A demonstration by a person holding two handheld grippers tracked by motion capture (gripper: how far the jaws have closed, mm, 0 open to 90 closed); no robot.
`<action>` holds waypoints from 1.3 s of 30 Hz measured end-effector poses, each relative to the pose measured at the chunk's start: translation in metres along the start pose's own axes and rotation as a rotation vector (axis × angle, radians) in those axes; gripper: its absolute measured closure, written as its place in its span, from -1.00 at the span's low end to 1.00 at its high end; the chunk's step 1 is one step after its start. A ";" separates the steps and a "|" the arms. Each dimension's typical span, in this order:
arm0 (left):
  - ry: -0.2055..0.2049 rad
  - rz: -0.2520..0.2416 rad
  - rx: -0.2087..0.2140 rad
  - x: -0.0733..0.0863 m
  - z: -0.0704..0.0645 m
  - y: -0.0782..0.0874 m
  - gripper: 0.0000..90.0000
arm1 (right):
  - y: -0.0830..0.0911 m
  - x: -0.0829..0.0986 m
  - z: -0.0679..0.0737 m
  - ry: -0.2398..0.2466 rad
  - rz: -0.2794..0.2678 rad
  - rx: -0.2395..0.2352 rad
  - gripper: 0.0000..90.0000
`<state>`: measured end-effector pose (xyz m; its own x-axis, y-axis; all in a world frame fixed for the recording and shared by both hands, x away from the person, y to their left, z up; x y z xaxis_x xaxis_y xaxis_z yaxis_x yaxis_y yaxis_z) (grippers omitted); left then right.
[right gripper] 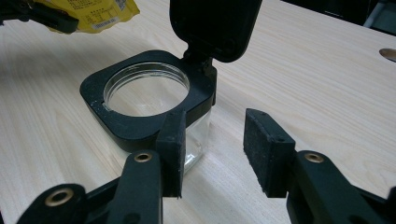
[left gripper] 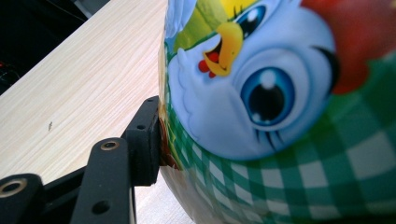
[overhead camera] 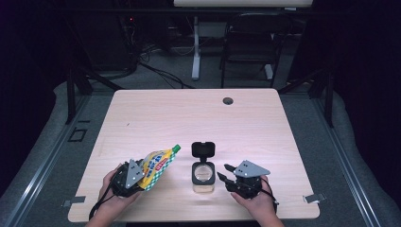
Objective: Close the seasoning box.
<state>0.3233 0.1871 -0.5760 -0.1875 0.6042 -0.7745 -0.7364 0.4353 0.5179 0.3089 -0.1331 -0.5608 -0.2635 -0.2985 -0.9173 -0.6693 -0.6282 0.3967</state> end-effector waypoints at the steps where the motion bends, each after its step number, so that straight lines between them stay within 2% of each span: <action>1: -0.006 0.001 0.000 0.000 0.000 0.000 0.02 | 0.000 0.000 0.000 0.000 0.000 0.000 0.32; 9: -0.027 0.000 -0.010 -0.001 -0.002 0.000 0.02 | 0.000 0.000 0.000 0.003 -0.001 0.000 0.32; 20: -0.077 0.004 -0.020 -0.006 -0.004 0.000 0.02 | 0.001 -0.002 0.002 0.009 -0.011 0.000 0.32; 23: -0.104 -0.001 -0.037 -0.009 -0.005 0.002 0.02 | 0.003 -0.004 0.004 0.026 -0.012 -0.003 0.35; 25: -0.105 -0.004 -0.037 -0.011 -0.005 0.003 0.02 | 0.004 -0.005 0.005 0.036 -0.015 -0.002 0.37; 29: -0.126 -0.002 -0.048 -0.016 -0.004 0.004 0.02 | 0.007 -0.012 0.009 0.078 -0.027 0.009 0.39; 39: -0.189 0.017 -0.059 -0.028 -0.002 0.006 0.02 | 0.014 -0.035 0.023 0.234 -0.014 0.018 0.45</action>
Point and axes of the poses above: each handheld gripper's, and its own axes: y roughly backward along the jaws, x roughly out of its underside, z roughly to its left, the point moved 6 cm from there along -y, roughly forward along the jaws, and after that the axes turned 6 degrees about -z, right-handed, at the moved point
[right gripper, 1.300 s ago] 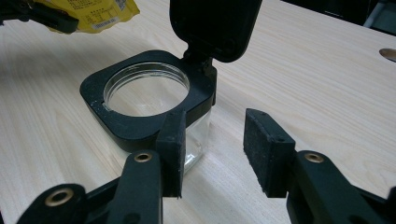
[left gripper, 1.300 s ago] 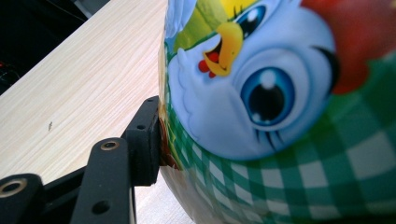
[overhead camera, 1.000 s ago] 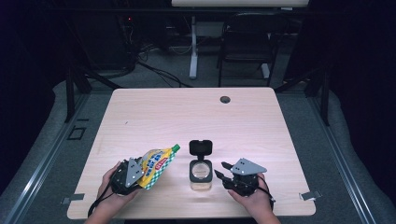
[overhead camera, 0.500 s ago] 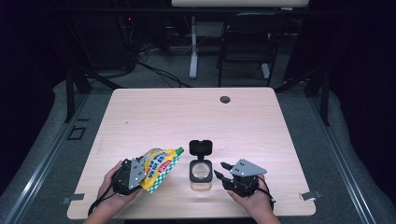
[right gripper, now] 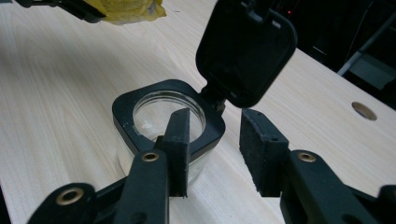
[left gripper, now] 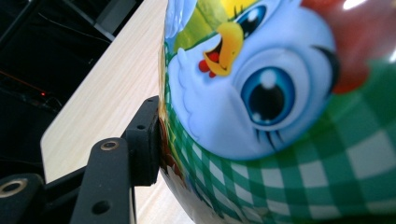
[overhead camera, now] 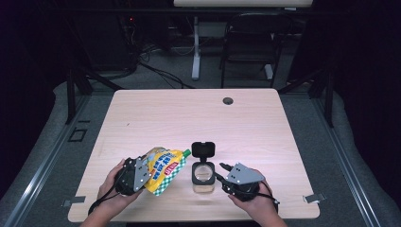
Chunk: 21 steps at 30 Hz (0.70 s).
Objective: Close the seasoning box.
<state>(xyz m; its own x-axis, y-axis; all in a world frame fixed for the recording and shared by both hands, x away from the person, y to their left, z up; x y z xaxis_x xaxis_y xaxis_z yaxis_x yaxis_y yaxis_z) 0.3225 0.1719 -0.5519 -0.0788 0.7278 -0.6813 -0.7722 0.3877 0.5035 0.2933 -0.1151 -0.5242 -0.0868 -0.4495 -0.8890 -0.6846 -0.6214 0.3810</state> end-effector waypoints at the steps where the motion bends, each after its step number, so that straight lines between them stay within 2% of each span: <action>1: -0.005 0.002 0.002 -0.001 0.001 0.000 0.02 | 0.000 -0.003 0.000 0.015 0.001 0.000 0.46; 4: -0.012 0.007 -0.005 -0.004 0.003 -0.001 0.02 | 0.001 -0.012 0.000 0.055 -0.004 0.004 0.52; 10: -0.006 0.013 -0.002 -0.003 0.003 -0.005 0.02 | -0.001 -0.031 0.002 0.188 -0.014 0.038 0.59; 13: -0.027 0.028 -0.007 -0.003 0.002 -0.007 0.02 | -0.004 -0.033 0.008 0.235 -0.011 0.041 0.59; 18: -0.079 0.053 -0.024 -0.003 0.003 -0.008 0.02 | -0.008 -0.030 0.018 0.278 -0.007 0.049 0.59; 21: -0.110 0.062 -0.037 -0.004 0.005 -0.007 0.02 | -0.009 -0.029 0.024 0.288 -0.017 0.044 0.58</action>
Point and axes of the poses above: each handheld gripper's, and its own axes: y roughly backward along the jaws, x roughly out of its underside, z roughly to its left, the point moved 6 cm from there along -y, roughly forward along the jaws, and after that the axes turned 6 degrees about -z, right-handed, at the moved point
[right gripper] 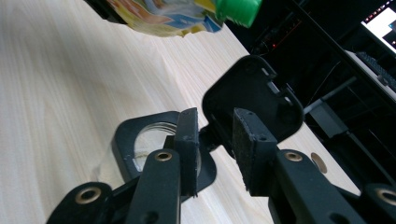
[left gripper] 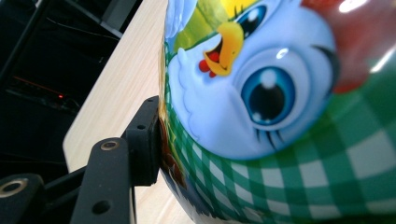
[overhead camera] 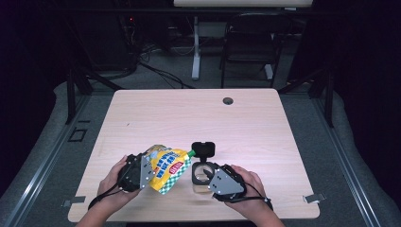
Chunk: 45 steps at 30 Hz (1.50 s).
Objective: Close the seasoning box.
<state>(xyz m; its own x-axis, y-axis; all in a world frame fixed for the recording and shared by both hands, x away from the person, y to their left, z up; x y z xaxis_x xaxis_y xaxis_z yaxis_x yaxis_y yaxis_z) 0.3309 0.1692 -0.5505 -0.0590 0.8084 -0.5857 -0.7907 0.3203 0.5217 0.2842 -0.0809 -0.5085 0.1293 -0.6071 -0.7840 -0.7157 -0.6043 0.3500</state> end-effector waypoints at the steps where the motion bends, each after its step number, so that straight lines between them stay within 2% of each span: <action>1: -0.013 0.004 -0.001 0.000 0.001 0.000 0.02 | 0.000 0.000 0.002 0.006 0.000 -0.004 0.58; 4: -0.046 0.013 -0.018 -0.002 0.002 0.001 0.02 | 0.000 -0.001 0.007 0.022 -0.006 -0.004 0.58; 9: -0.080 0.015 -0.036 -0.004 0.004 0.002 0.02 | 0.001 -0.001 0.011 0.028 -0.015 -0.002 0.58; 19: -0.136 0.043 -0.038 -0.006 0.006 0.003 0.02 | 0.005 -0.003 0.013 0.049 -0.037 0.018 0.60; 29: -0.217 0.071 -0.044 -0.008 0.000 -0.001 0.02 | 0.001 -0.005 0.022 0.125 -0.026 0.025 0.64; 36: -0.248 0.094 -0.041 -0.010 0.000 -0.002 0.02 | 0.001 -0.007 0.024 0.169 -0.032 0.042 0.66; 45: -0.281 0.106 -0.046 -0.012 -0.003 -0.004 0.02 | 0.002 -0.009 0.025 0.202 -0.038 0.057 0.67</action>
Point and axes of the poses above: each handheld gripper's, and its own axes: y roughly backward along the jaws, x roughly out of its underside, z roughly to its left, the point moved 6 cm from there along -y, roughly forward along the jaws, and after that the axes turned 6 degrees about -z, right-handed, at the moved point
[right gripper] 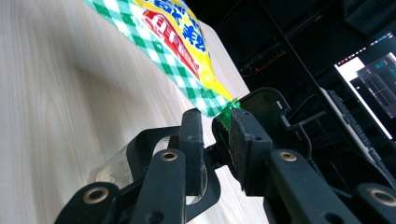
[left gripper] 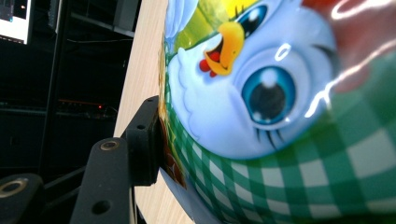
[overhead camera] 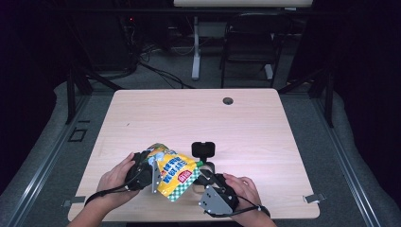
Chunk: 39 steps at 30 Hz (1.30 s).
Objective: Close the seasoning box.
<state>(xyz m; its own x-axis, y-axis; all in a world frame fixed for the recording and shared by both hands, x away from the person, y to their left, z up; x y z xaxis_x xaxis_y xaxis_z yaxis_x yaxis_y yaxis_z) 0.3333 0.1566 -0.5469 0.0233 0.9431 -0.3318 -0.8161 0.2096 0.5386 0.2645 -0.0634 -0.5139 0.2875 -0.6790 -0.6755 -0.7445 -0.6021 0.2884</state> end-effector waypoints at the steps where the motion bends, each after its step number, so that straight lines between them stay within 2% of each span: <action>1: -0.001 0.000 -0.001 0.000 0.000 0.000 0.02 | 0.000 0.000 0.000 0.000 -0.003 -0.001 0.67; 3: -0.004 -0.001 -0.002 -0.001 0.000 0.000 0.02 | -0.001 -0.001 0.001 -0.002 -0.012 -0.001 0.69; 5: -0.005 -0.004 -0.006 -0.002 0.001 0.000 0.02 | 0.000 0.000 0.001 0.015 0.002 -0.001 0.70; 16: -0.038 0.007 -0.013 -0.003 0.002 0.001 0.02 | -0.002 0.000 0.005 0.015 -0.002 -0.016 0.78; 20: -0.045 0.012 -0.011 -0.003 0.002 0.001 0.02 | -0.001 0.001 0.005 0.024 0.012 -0.018 0.80; 39: -0.089 0.040 -0.015 -0.004 0.004 0.003 0.02 | -0.004 0.001 0.009 0.042 0.014 -0.017 0.83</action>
<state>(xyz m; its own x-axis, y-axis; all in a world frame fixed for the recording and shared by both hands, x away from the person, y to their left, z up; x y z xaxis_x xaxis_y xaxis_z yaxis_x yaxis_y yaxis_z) 0.3334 0.1546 -0.5409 0.0413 0.9701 -0.2394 -0.8258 0.1679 0.5383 0.2622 -0.0581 -0.5224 0.3021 -0.7042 -0.6426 -0.7386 -0.5991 0.3093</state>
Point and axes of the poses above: each handheld gripper's, and its own axes: y roughly backward along the jaws, x roughly out of its underside, z roughly to its left, the point moved 6 cm from there along -y, roughly forward along the jaws, and after that the axes turned 6 degrees about -z, right-handed, at the moved point
